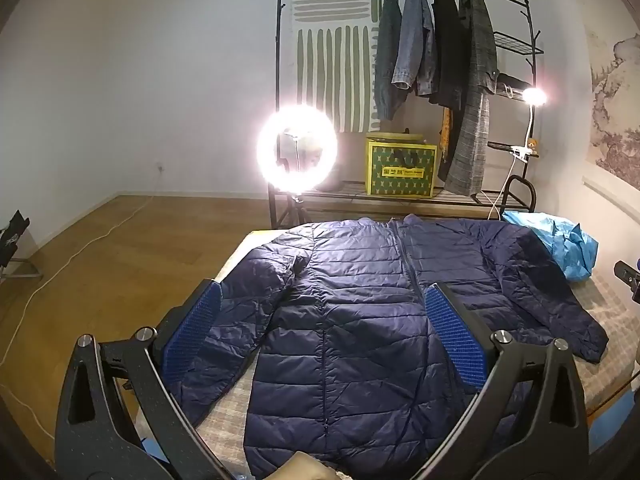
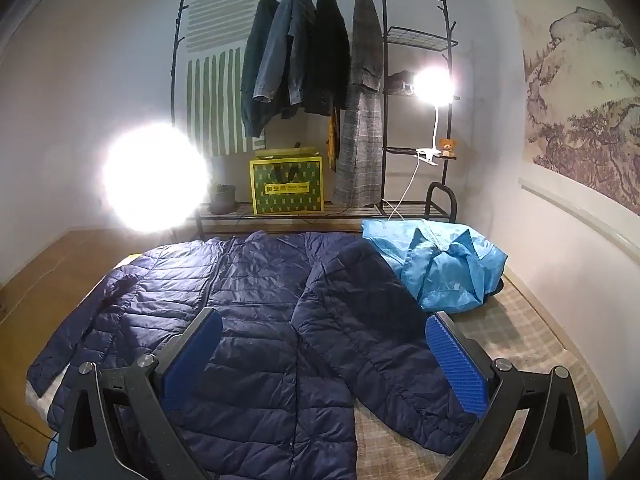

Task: Fold large clothes

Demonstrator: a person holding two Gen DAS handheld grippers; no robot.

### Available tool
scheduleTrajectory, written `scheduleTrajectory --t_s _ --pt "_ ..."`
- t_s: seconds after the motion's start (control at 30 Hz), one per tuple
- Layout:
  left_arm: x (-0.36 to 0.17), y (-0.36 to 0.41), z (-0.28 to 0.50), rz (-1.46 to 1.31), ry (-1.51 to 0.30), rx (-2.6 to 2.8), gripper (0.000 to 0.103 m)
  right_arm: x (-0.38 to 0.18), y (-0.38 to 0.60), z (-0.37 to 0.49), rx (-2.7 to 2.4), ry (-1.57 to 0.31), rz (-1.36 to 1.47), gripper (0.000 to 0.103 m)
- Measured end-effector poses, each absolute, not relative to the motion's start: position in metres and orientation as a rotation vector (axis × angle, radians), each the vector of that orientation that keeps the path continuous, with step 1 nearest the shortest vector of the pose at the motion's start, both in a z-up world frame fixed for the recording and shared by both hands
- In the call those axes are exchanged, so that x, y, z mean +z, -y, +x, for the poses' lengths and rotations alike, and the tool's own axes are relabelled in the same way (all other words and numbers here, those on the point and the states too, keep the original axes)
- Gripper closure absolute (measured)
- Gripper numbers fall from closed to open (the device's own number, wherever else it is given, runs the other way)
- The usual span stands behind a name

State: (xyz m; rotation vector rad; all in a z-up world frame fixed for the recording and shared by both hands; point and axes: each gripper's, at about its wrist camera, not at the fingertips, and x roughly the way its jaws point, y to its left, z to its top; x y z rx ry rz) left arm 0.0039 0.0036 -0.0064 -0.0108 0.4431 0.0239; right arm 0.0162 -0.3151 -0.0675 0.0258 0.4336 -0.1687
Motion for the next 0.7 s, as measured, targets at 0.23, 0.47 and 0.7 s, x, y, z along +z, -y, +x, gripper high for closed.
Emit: scheduleTrajectory --t_s 0.23,0.47,0.7 --pt "-0.0061 -0.006 0.002 -0.019 -0.434 0.028 0.0 -0.0687 0.3146 0.0155 -0.175 -0.433 0.021 0.0" --pt "-0.0039 -0.0044 -0.0008 -0.018 -0.43 0.03 0.0 -0.0683 0.3144 0.0154 -0.178 -0.432 0.022 0.0" --pt "-0.0027 -0.0046 -0.0002 -0.018 -0.43 0.031 0.0 -0.0685 0.3143 0.0153 -0.178 -0.43 0.024 0.0"
